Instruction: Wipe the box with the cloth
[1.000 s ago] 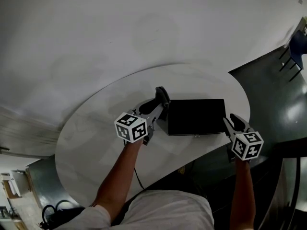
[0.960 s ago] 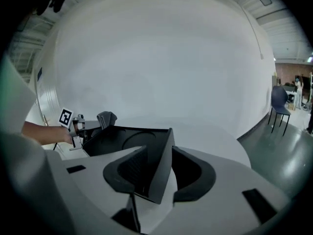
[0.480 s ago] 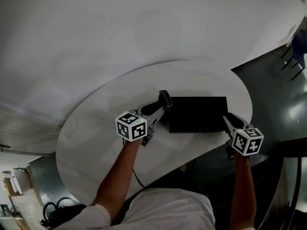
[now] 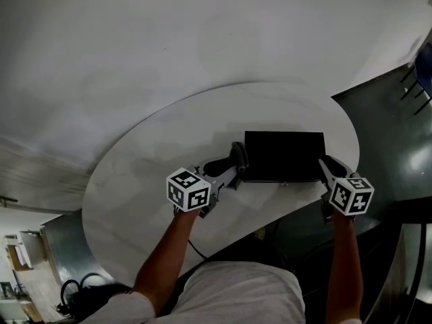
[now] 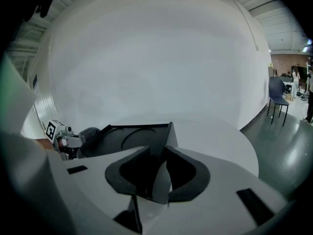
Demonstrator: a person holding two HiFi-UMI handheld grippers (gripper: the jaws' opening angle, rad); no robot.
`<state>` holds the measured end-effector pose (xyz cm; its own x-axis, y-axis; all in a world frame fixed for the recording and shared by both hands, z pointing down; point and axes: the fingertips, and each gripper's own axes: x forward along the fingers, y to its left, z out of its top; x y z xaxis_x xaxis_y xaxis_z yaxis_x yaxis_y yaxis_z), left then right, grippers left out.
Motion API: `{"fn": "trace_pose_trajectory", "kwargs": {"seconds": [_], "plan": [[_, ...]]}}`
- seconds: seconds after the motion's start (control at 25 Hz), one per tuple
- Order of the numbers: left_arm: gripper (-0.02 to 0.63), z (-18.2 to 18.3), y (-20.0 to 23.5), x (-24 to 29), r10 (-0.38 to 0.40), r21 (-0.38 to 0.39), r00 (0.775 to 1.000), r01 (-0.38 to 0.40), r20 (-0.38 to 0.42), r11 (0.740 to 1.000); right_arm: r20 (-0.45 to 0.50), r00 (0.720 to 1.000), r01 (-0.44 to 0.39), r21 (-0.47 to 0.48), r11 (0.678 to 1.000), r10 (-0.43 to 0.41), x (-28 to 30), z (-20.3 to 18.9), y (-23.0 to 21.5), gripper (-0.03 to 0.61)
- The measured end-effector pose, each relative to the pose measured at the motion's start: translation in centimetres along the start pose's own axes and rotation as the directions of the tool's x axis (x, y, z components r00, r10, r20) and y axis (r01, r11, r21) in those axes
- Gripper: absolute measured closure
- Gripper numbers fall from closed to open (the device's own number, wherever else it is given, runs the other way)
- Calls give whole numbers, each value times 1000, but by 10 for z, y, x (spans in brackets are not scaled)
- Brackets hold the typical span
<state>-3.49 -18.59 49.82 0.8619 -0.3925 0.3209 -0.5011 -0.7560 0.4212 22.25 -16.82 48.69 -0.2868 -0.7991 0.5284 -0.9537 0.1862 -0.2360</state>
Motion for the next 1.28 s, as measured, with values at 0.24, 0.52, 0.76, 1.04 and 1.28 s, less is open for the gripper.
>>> {"fn": "trace_pose_trajectory", "kwargs": {"seconds": [0.24, 0.52, 0.76, 1.04, 1.28], "plan": [[506, -20, -25, -17, -17, 22, 999, 18, -36, 1000, 0, 1000, 0, -6, 1000, 0, 1, 0, 1, 472], [506, -13, -31, -34, 6, 86, 1000, -5, -12, 996, -8, 1000, 2, -14, 1000, -3, 0, 0, 0, 472], [506, 22, 12, -30, 95, 60, 991, -101, 95, 993, -17, 1000, 3, -16, 1000, -3, 1, 0, 0, 472], [506, 40, 43, 8, 123, 29, 984, -127, 127, 991, -25, 1000, -8, -16, 1000, 7, 0, -2, 1, 472], [506, 44, 56, 30, 122, 2, 986, -124, 117, 992, -25, 1000, -12, -8, 1000, 11, 2, -1, 1, 472]]}}
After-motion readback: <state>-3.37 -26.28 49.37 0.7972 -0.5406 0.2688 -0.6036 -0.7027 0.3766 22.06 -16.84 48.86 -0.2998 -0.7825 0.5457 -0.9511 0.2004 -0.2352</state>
